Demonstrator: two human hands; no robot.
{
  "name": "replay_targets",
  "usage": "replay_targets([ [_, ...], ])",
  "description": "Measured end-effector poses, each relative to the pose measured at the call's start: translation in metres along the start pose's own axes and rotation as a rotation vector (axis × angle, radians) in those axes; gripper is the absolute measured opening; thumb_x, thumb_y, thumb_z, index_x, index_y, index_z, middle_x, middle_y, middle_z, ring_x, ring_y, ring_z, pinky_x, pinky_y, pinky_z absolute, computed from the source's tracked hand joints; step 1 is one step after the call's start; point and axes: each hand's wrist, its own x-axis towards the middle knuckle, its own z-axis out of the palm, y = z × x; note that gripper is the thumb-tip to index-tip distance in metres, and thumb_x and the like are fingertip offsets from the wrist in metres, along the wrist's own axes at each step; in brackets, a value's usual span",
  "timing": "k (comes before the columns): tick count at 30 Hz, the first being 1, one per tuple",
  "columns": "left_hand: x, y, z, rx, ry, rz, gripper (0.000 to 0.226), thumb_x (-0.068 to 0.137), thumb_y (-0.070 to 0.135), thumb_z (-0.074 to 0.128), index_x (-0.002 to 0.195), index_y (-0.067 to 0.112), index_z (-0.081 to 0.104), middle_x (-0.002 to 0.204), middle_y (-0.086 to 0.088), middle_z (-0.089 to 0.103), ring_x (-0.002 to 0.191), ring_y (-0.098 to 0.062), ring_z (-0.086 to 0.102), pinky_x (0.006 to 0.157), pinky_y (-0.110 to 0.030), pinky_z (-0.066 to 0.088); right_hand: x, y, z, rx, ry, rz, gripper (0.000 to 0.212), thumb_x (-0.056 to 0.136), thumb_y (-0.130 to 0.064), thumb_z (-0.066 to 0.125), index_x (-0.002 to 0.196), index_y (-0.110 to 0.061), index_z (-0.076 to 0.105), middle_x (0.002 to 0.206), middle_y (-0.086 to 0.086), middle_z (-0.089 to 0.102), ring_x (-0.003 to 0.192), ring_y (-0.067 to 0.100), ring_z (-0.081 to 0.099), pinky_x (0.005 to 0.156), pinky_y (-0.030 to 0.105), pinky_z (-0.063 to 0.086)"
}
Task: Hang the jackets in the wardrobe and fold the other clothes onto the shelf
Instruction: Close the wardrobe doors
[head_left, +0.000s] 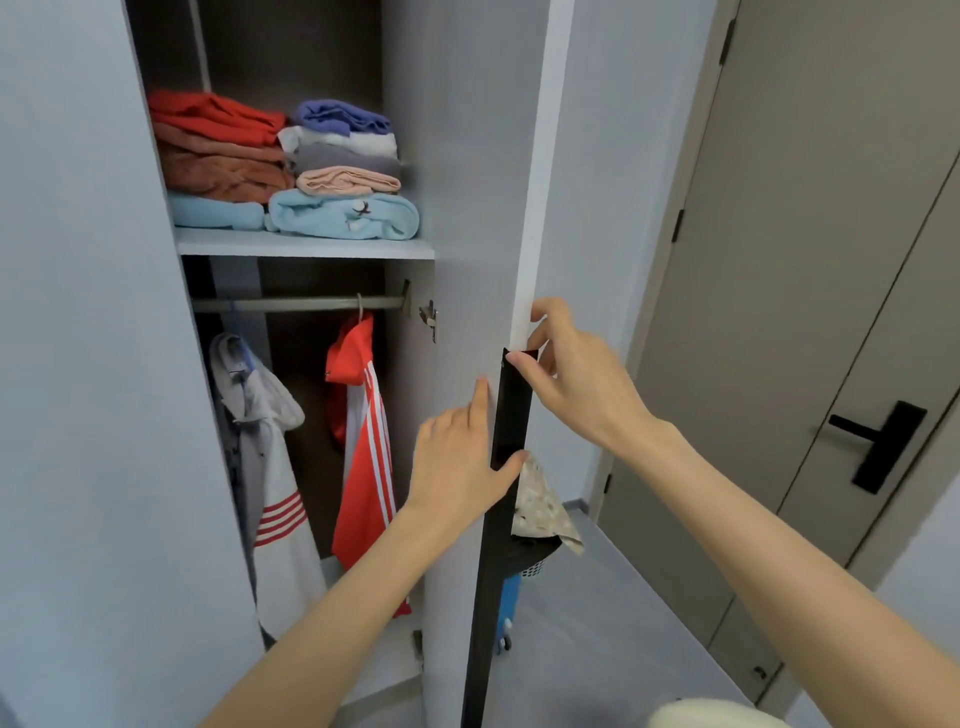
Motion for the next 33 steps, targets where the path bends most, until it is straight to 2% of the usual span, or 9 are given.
replay_targets([
  [4,-0.014,-0.027,-0.015,-0.016,0.005,-0.045,0.088,0.088,0.063,0.047,0.154,0.018,0.011,0.093,0.002,0.063,0.091,-0.015,0.061,0.085,-0.031,0.047,0.013,-0.020,0.017,0.061,-0.015,-0.087,0.030,0.097,-0.027,0.054,0.118,-0.011,0.040,0.090,-0.007,0.058,0.069,0.019,0.058,0.062,0.036,0.048],
  [7,-0.027,-0.052,-0.026,-0.012,0.031,-0.095,0.079,0.089,0.057,0.050,0.152,0.021,0.017,0.071,0.011,0.048,0.071,-0.010,0.055,0.066,-0.023,0.040,0.027,-0.041,0.035,0.093,-0.042,-0.193,0.020,0.097,-0.021,0.053,0.114,-0.013,0.046,0.090,-0.006,0.062,0.070,0.017,0.058,0.064,0.038,0.051],
  [10,-0.036,-0.088,-0.037,-0.024,0.005,-0.205,0.066,0.089,0.058,0.049,0.142,0.023,0.034,0.077,0.007,0.056,0.069,-0.009,0.054,0.059,-0.024,0.043,0.047,-0.067,0.059,0.081,-0.063,-0.337,0.015,0.097,-0.015,0.052,0.109,-0.019,0.060,0.090,-0.007,0.062,0.070,0.008,0.053,0.062,0.027,0.045],
  [13,-0.041,-0.129,-0.049,-0.020,0.051,-0.273,0.058,0.088,0.057,0.053,0.133,0.022,0.041,0.086,0.008,0.059,0.071,-0.007,0.053,0.052,-0.016,0.034,0.074,-0.096,0.084,0.264,-0.094,-0.296,0.009,0.098,-0.018,0.053,0.104,-0.021,0.047,0.081,-0.004,0.064,0.069,0.013,0.059,0.064,0.032,0.051],
  [17,-0.039,-0.189,-0.060,-0.047,0.074,-0.348,0.059,0.090,0.054,0.054,0.136,0.020,0.040,0.105,0.000,0.066,0.092,-0.016,0.061,0.068,-0.025,0.042,0.108,-0.127,0.130,0.322,-0.136,-0.293,0.007,0.098,-0.017,0.052,0.103,-0.015,0.047,0.084,0.002,0.066,0.074,0.018,0.061,0.070,0.035,0.052],
  [21,-0.026,-0.246,-0.069,-0.069,0.060,-0.384,0.058,0.091,0.053,0.055,0.138,0.022,0.039,0.108,-0.001,0.066,0.096,-0.017,0.062,0.075,-0.029,0.050,0.148,-0.154,0.176,0.414,-0.154,-0.207,0.008,0.096,-0.018,0.057,0.102,-0.017,0.052,0.084,-0.003,0.067,0.074,0.007,0.060,0.067,0.019,0.048],
  [26,0.002,-0.306,-0.073,-0.008,0.083,-0.338,0.061,0.083,0.057,0.063,0.135,0.027,0.049,0.118,0.008,0.063,0.108,-0.015,0.057,0.092,-0.032,0.040,0.188,-0.165,0.221,0.558,-0.152,-0.088,0.003,0.094,-0.020,0.060,0.095,-0.020,0.058,0.079,-0.011,0.065,0.076,0.001,0.060,0.066,0.007,0.045],
  [29,0.017,-0.333,-0.073,0.044,0.113,-0.371,0.080,0.075,0.062,0.069,0.142,0.032,0.040,0.144,0.005,0.043,0.133,-0.020,0.032,0.104,-0.038,0.031,0.205,-0.172,0.241,0.566,-0.120,-0.061,0.004,0.093,-0.018,0.060,0.092,-0.021,0.058,0.078,-0.012,0.063,0.075,-0.001,0.059,0.066,0.006,0.044],
  [33,0.033,-0.359,-0.070,0.130,0.068,-0.380,0.113,0.076,0.065,0.065,0.154,0.026,-0.007,0.160,-0.007,-0.014,0.146,-0.030,-0.016,0.117,-0.050,0.007,0.230,-0.179,0.263,0.541,-0.125,-0.015,0.002,0.094,-0.020,0.060,0.093,-0.021,0.058,0.079,-0.008,0.064,0.072,0.004,0.059,0.064,0.009,0.045],
])
